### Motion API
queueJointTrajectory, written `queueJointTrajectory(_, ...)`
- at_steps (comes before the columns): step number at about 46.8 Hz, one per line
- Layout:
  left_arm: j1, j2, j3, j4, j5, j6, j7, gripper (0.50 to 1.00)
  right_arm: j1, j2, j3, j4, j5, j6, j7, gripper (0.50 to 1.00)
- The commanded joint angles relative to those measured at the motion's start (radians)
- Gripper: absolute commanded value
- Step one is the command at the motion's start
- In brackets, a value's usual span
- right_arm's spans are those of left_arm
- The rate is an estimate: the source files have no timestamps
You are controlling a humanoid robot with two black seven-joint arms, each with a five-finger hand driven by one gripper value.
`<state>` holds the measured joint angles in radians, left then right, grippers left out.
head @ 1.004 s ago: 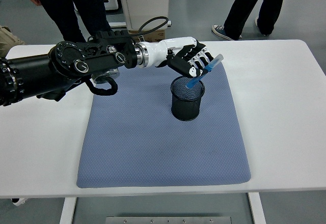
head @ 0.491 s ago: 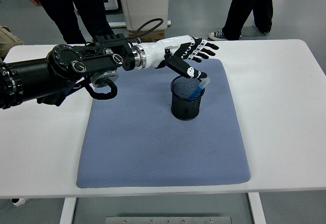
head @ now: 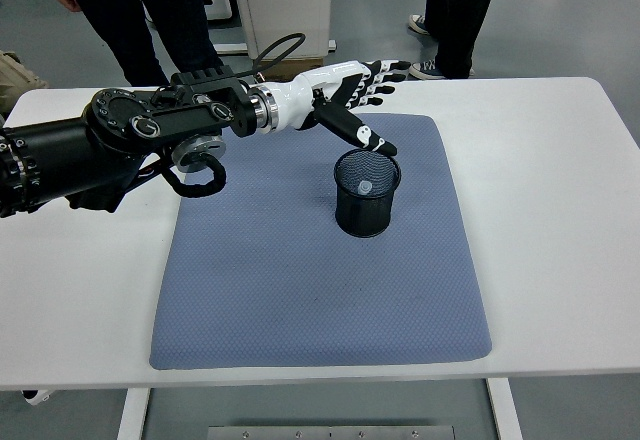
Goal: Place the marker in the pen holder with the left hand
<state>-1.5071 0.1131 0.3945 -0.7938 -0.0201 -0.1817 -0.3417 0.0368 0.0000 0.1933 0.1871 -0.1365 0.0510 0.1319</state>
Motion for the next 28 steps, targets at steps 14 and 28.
queueJointTrajectory(14,0.163,0.125,-0.184,0.013,0.008,0.067,-0.002,1.0,0.0,0.0,0.0,0.0,0.0,0.001,0.0,1.0)
queueJointTrajectory(28,0.354,0.24,-0.453,0.018,0.008,0.096,0.0,1.0,0.0,0.0,0.0,0.0,0.0,0.0,0.0,1.0)
